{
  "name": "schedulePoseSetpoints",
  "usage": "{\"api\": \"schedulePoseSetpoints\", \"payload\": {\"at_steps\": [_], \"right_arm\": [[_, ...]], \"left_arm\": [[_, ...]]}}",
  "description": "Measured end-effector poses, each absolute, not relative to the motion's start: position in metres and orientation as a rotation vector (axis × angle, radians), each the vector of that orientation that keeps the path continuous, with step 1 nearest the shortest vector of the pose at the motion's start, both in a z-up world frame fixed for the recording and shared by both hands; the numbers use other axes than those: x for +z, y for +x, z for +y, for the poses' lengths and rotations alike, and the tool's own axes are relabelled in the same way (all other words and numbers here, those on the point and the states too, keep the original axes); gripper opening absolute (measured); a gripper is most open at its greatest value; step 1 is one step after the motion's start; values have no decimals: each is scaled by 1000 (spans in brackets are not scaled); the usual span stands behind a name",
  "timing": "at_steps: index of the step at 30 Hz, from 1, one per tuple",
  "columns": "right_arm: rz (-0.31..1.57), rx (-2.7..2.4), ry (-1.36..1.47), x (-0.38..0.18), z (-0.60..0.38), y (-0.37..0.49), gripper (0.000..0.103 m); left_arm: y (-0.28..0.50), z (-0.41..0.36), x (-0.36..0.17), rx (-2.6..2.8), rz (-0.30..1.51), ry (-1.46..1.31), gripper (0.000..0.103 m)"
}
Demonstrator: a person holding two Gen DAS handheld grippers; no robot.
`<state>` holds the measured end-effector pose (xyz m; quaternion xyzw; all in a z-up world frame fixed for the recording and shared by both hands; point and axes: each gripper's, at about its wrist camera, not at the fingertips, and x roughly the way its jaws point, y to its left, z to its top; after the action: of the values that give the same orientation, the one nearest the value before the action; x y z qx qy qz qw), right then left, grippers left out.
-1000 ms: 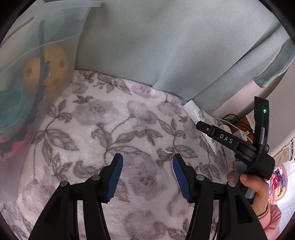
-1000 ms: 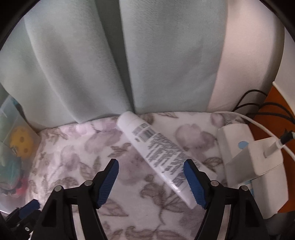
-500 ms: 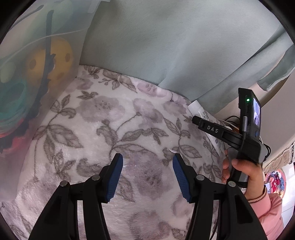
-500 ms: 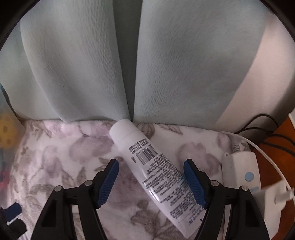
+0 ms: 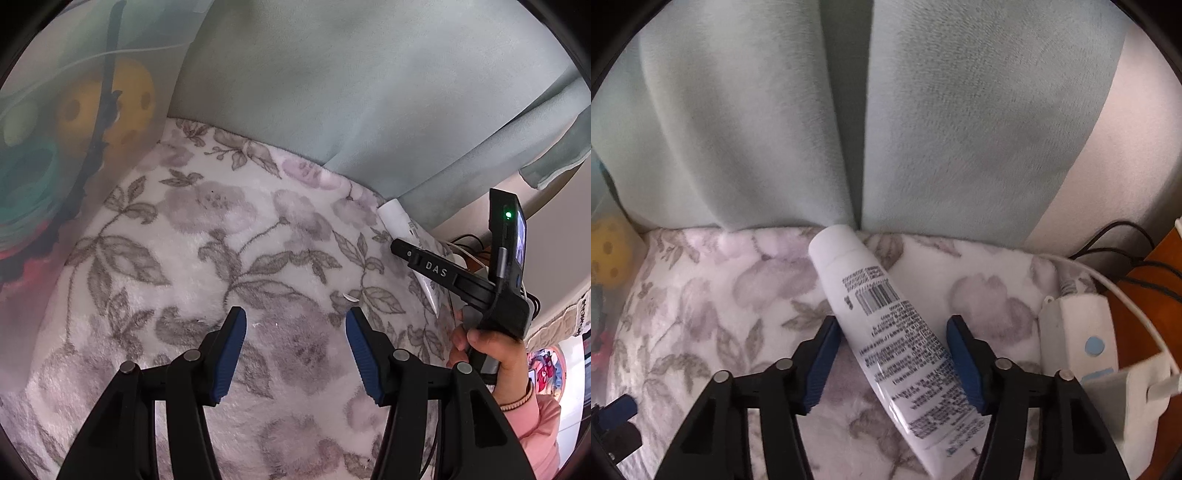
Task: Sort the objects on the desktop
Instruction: 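Close the right tool on the lotion tube and lift it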
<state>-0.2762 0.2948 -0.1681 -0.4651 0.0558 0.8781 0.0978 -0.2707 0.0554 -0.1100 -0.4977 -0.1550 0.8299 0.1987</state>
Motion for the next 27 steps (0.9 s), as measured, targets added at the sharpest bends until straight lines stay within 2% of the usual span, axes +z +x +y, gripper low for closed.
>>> {"api": "schedulePoseSetpoints", "payload": {"at_steps": [5,12,26,27], "right_arm": [[215,2669,-1421,-166,285,-257,54],[289,2764,-1491,-168,272,-229,53],[245,2925,-1556,-165,248,-188,53],[236,2934,-1559,-163,251,-182,53]], "left_arm": [[-287,96,-133,2318,-438,-1391,57],[-312,149,-151,2307,-443,-1388,57],[-336,266,-209,2108,-470,-1445,57],[-349,297,-224,2090,-461,-1445,57]]}}
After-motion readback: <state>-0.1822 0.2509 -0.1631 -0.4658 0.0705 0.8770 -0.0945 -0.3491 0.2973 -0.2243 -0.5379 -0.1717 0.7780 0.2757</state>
